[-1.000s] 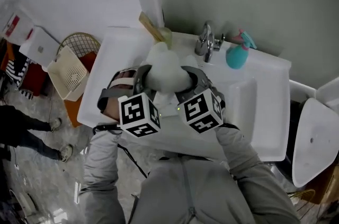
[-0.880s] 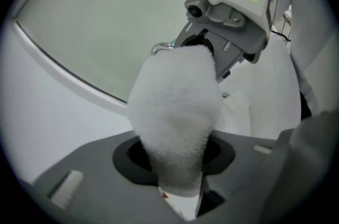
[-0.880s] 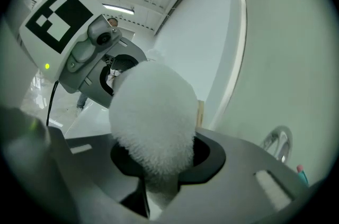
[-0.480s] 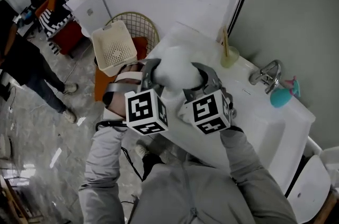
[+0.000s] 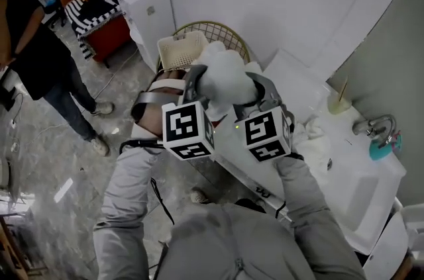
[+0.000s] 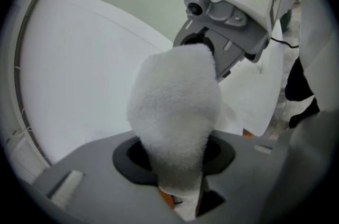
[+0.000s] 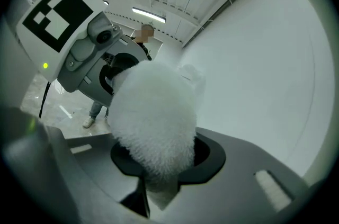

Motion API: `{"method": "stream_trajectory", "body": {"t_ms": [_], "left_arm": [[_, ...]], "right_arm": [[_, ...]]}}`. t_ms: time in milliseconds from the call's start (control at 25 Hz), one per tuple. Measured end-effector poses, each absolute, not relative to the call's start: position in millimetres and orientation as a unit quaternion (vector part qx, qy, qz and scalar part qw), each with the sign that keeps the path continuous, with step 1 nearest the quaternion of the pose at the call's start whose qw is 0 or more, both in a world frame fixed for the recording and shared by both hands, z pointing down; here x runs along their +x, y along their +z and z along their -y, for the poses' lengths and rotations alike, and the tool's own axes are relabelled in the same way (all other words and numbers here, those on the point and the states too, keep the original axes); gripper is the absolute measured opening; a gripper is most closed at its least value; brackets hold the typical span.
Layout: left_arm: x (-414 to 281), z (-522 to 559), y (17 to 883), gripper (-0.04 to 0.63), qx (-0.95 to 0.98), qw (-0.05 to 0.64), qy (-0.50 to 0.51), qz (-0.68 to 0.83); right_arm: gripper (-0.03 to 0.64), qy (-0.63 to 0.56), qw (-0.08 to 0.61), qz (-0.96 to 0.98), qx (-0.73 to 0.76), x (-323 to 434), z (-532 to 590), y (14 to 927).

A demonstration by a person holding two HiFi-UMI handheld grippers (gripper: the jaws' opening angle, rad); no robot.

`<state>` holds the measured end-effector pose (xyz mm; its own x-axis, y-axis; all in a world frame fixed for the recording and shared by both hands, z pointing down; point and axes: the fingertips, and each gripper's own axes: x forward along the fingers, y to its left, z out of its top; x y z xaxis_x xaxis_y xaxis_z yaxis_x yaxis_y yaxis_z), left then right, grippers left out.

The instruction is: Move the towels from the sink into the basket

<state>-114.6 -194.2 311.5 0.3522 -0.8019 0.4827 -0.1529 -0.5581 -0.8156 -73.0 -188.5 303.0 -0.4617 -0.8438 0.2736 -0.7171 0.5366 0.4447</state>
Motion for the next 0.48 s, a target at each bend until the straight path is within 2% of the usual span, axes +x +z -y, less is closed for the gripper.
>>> {"method": "stream_trajectory", "body": {"t_ms": [200,480], "left_arm": [[-179,234,305,0.218,-0.746,0.336,-0.473,-0.327],[-222,297,329,0.218,-0.753,0.306,-0.477,-0.335]], "right_arm": [[0.109,-0.138,0.239,0.845,0.457,-136,229,296],[0.109,-0.136,0.261,0.846,0.444,-179,293,317]]}}
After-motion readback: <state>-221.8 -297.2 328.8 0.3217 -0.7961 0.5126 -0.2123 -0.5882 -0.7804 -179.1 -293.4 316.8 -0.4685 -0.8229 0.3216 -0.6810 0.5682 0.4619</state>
